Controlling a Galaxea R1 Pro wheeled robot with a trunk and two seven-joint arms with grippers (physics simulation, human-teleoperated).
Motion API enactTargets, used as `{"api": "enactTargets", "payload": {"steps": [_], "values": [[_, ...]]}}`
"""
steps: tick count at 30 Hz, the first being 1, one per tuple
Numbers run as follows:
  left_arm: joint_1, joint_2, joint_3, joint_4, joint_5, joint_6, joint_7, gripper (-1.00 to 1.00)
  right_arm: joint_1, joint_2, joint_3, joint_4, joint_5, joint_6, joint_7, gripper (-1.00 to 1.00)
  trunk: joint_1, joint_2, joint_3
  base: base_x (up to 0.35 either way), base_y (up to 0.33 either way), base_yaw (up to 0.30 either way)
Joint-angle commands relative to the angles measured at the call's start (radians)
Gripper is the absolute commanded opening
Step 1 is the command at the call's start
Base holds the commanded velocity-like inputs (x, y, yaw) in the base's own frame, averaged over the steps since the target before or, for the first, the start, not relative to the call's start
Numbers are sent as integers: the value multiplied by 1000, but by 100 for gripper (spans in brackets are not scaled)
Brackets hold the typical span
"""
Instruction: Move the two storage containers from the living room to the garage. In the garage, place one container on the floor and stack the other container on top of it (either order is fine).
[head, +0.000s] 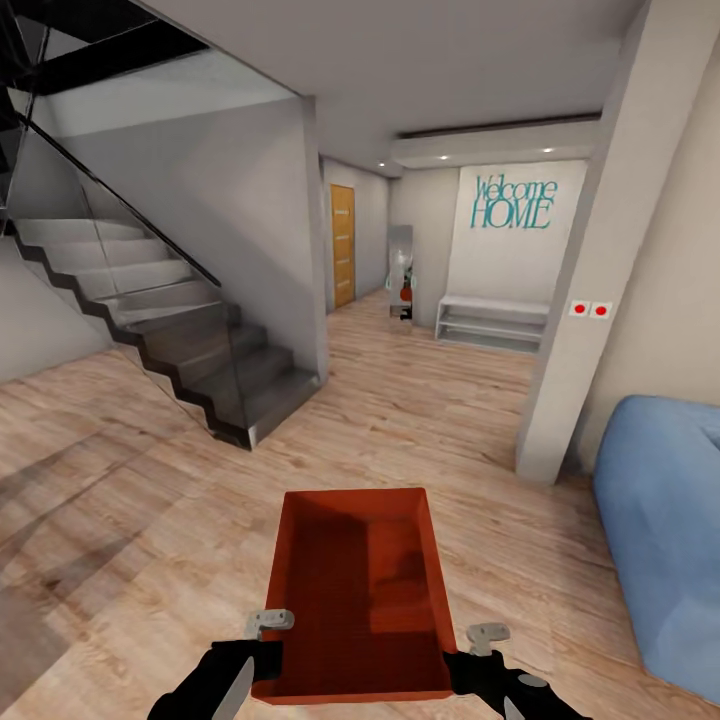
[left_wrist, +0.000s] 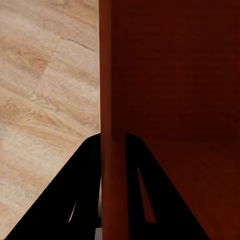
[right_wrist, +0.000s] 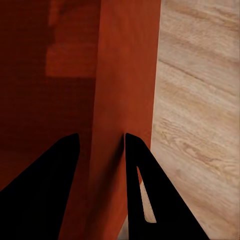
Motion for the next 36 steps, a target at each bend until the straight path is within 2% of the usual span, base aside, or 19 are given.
{"api": "enactTargets", "payload": {"steps": [1,36], "values": [[-1,1,41,-4,-24,-40,14,-100,0,-1,20,2,-10,-4,6,-100,1,-2,-2,328,0,0],[-1,1,41,-4,-24,-40,14,-100,0,-1,20,2,-9,-7,5,-100,1,-2,-2,328,0,0]]}}
